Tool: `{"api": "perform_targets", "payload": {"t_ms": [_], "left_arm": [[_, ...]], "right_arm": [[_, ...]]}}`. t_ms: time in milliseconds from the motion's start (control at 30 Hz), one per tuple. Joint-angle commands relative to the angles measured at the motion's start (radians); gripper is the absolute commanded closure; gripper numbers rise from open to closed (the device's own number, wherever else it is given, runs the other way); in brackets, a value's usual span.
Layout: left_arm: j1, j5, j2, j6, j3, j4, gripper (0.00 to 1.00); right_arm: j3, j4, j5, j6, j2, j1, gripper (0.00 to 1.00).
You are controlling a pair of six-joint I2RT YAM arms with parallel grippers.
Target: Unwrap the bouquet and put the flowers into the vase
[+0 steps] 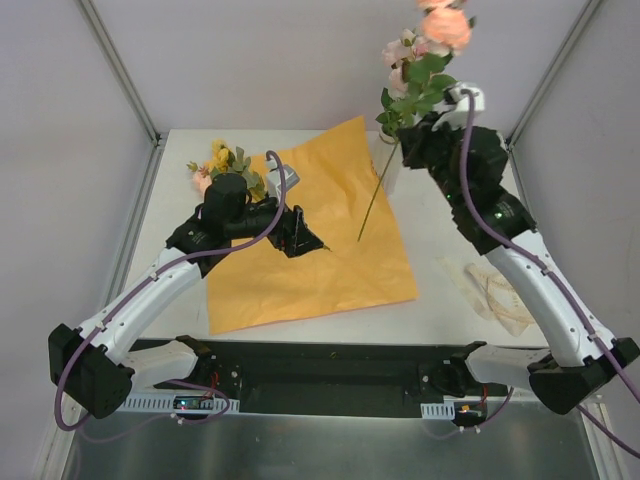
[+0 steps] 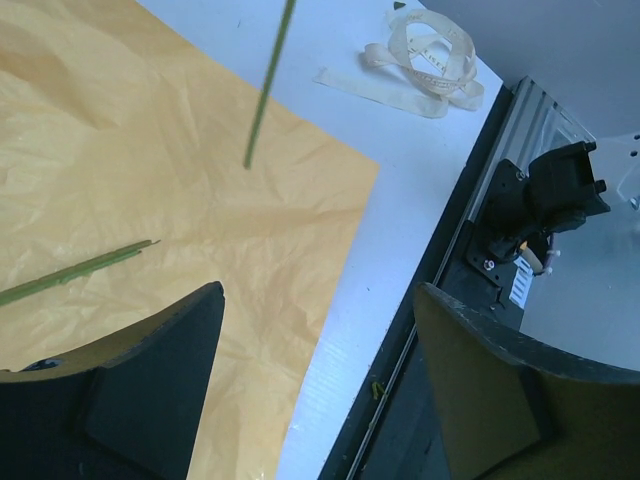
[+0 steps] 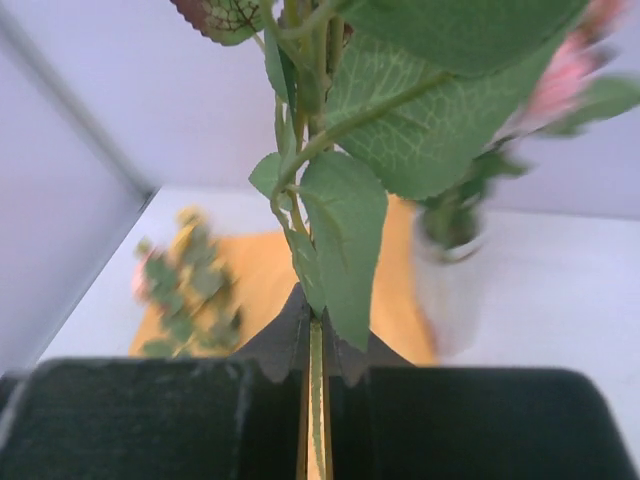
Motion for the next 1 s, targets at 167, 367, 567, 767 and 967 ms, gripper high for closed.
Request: {"api": "perform_targets", "payload": {"t_ms": [167,367,567,767,967], "left_arm": [[-0.022,-0.014,0.025,0.016,0.058,-0.019,0.23],[-0.022,-0.054,0.036,0.042,0.066,-0.048,0.13],[-0.022,-0.064,0.043,0.054,0.072,-0.06,0.01],[-0.022,-0.083,0.043,0.061,0.075,-0.068,0.01],[-0.02,-0.106,0.037,0.057,0.075,-0.076,0.01]], "right_arm": [[0.218,0.237,0.191,-0.259,-0.022,-0.175,0.99],[0.286,0.378,0.217,-0.35,0.034,-0.205,0.99],[0.378,0.394,0.172,-0.272,0.122,-0.265,0.99],[0.41,0.395,0.148,-0.235,0.175,-0.27,0.99],[0.408,0.406,0.111,-0.22,0.195,-0.27,0.99]]}}
